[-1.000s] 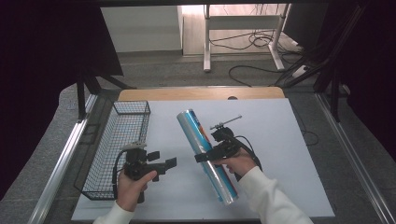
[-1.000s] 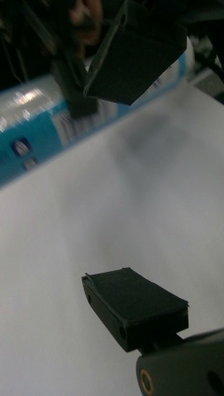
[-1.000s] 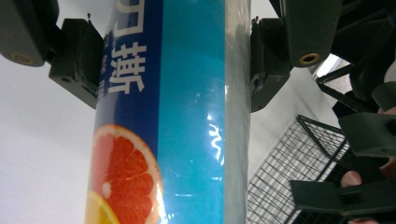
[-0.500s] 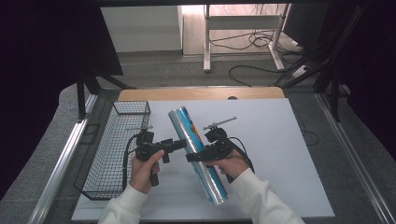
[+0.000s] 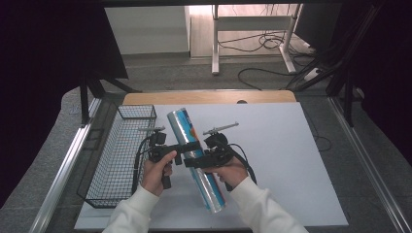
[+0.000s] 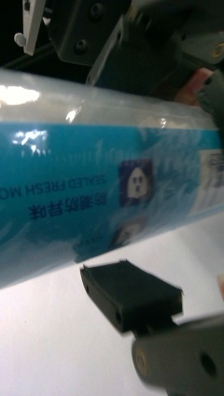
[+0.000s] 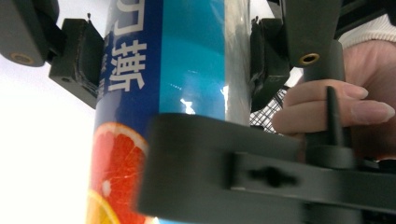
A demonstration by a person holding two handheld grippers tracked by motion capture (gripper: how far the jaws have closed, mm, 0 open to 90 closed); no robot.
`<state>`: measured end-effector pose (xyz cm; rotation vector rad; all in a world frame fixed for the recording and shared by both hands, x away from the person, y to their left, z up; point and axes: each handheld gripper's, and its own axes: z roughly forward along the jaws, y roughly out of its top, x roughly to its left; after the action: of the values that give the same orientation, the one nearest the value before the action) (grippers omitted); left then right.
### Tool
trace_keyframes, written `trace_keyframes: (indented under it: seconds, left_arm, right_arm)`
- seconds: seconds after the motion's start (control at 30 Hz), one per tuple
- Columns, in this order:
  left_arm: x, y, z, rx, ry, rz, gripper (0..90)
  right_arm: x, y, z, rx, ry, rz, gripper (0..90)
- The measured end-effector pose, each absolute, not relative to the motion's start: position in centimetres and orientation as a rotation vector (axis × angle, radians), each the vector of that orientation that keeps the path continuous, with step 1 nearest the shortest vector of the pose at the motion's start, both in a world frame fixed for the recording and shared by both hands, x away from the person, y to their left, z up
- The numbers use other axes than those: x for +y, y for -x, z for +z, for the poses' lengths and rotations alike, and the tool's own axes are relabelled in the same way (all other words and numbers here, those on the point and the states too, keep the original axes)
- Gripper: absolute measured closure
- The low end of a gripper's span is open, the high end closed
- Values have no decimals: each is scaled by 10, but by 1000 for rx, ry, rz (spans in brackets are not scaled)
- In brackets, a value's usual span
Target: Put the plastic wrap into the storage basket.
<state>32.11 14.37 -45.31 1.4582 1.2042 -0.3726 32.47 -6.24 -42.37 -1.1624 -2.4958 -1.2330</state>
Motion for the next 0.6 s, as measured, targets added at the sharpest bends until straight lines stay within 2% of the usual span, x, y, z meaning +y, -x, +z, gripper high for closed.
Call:
trace_keyframes:
  seconds: [0.1, 0.47, 0.6]
  left_arm:
    - [147, -323, -453, 1200, -1418, -406, 297]
    - [161, -328, -451, 1220, -1440, -450, 317]
    - [164, -329, -443, 1190, -1473, -433, 319]
  right_arm:
    - [-58, -324, -423, -2501, 1164, -1235, 320]
    - [-46, -326, -427, -2455, 1184, -1240, 308]
    - [-47, -325, -424, -2407, 1139, -1293, 189]
